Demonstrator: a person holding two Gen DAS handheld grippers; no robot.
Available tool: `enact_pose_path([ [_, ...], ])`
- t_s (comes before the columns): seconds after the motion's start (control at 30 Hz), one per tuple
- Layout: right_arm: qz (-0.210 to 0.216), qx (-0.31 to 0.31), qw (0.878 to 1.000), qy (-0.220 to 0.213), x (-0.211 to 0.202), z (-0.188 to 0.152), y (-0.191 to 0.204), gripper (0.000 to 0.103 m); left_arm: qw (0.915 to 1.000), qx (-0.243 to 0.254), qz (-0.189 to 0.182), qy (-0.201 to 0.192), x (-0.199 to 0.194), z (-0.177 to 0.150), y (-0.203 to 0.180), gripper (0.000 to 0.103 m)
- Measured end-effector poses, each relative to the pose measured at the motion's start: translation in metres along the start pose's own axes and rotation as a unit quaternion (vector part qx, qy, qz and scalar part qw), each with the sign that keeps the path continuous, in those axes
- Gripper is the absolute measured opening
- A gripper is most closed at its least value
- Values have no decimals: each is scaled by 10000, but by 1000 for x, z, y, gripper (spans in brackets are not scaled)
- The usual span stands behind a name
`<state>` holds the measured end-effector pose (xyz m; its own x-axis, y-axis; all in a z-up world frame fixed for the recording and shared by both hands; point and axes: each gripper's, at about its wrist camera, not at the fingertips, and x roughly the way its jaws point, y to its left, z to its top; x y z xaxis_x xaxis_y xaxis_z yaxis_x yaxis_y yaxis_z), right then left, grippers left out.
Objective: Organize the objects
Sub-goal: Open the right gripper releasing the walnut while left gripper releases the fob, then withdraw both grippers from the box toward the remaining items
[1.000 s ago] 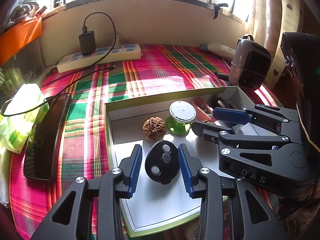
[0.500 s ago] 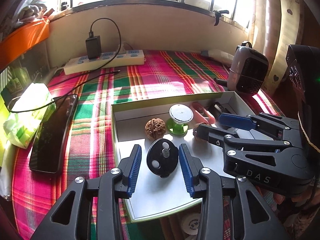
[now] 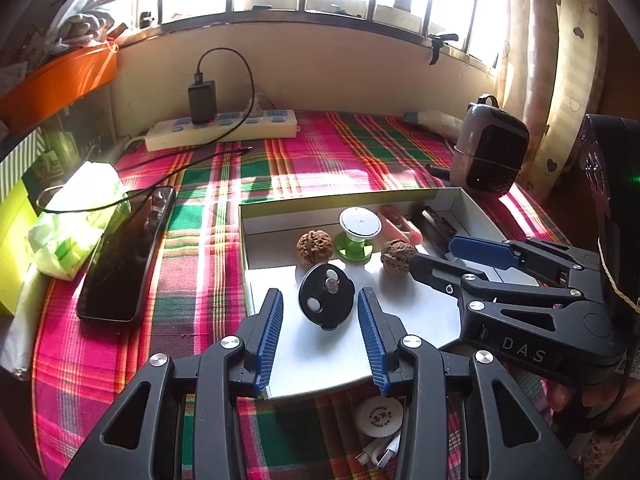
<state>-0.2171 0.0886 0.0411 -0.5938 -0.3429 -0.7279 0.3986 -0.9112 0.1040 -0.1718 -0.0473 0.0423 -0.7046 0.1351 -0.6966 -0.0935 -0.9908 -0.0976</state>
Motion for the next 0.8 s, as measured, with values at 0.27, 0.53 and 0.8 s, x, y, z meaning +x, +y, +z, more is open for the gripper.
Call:
enact_pose_path([
  [0.27, 26, 2, 9999, -142, -17, -9, 3, 49, 10000, -9, -21, -59, -13, -8, -4, 37],
  [0.53, 2, -43, 9994, -333, -39, -20, 7, 49, 9997, -124, -80, -177, -29, -19, -2, 37],
  [0.8, -20, 16, 9993, -363, -49, -35, 5, 49, 9993, -237, -184, -226, -44, -33, 5, 37],
])
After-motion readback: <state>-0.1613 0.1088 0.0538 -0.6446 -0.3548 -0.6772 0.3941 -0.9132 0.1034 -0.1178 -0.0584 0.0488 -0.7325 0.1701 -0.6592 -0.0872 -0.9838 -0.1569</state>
